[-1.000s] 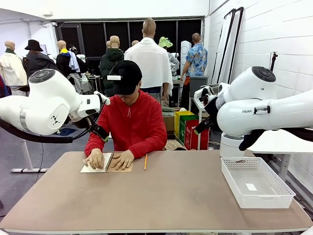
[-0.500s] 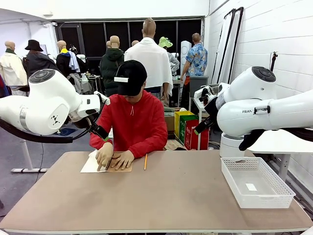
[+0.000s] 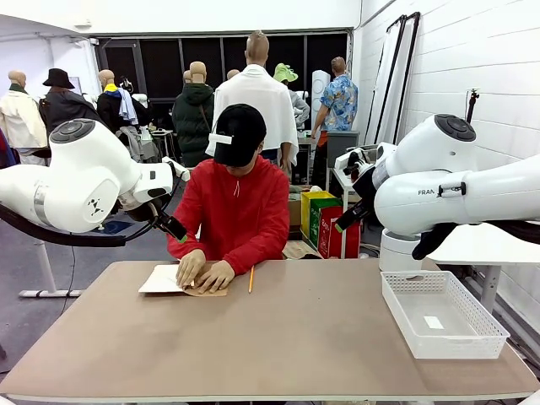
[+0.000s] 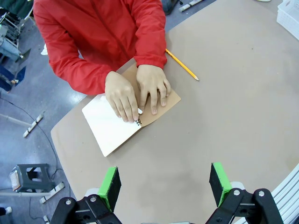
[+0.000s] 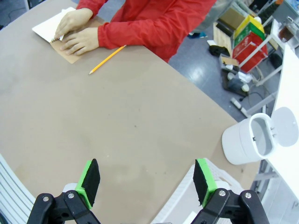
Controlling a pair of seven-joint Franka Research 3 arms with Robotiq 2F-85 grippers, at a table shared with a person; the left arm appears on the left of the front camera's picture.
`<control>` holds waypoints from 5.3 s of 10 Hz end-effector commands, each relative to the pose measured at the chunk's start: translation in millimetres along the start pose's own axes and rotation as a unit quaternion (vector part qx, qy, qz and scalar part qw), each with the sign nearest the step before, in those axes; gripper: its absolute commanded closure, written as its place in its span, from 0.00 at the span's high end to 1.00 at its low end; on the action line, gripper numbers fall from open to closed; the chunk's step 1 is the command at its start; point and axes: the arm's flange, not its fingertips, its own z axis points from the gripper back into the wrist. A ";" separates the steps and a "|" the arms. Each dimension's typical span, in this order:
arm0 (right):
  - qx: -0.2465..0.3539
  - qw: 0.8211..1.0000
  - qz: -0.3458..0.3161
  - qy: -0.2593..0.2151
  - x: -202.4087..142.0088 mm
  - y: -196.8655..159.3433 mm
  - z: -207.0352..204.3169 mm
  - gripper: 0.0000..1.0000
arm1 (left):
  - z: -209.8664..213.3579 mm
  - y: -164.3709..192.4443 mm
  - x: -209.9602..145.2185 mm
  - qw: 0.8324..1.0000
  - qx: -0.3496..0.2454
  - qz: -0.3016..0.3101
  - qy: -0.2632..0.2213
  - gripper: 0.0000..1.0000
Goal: Sort the paper based on its condition.
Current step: If a person hands you a paper, place it in the Organizing basket , and if it's crumpled, put it in the Trash can.
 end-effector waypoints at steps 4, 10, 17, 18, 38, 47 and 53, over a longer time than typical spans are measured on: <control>0.001 1.000 -0.001 -0.001 -0.1 -0.5 0.0 1.00 | 0.2 -0.5 0.2 1.000 0.000 -0.001 0.000 1.00; 0.001 1.000 -0.001 -0.001 -0.1 -0.5 0.0 1.00 | 0.2 -0.5 0.2 1.000 0.000 -0.001 0.000 1.00; 0.001 1.000 -0.001 -0.001 -0.1 -0.5 0.0 1.00 | 0.2 -0.5 0.2 1.000 0.000 -0.001 0.000 1.00; 0.001 1.000 -0.001 -0.001 -0.1 -0.5 0.0 1.00 | 0.2 -0.5 0.2 1.000 0.000 -0.001 0.000 1.00; 0.001 1.000 -0.001 -0.001 -0.1 -0.5 0.0 1.00 | 0.2 -0.5 0.2 1.000 0.000 -0.001 0.000 1.00; 0.001 1.000 -0.001 -0.001 -0.1 -0.5 0.0 1.00 | 0.2 -0.5 0.2 1.000 0.000 -0.001 0.000 1.00; 0.001 1.000 -0.001 -0.001 -0.1 -0.5 0.0 1.00 | 0.2 -0.5 0.2 1.000 0.000 -0.001 0.000 1.00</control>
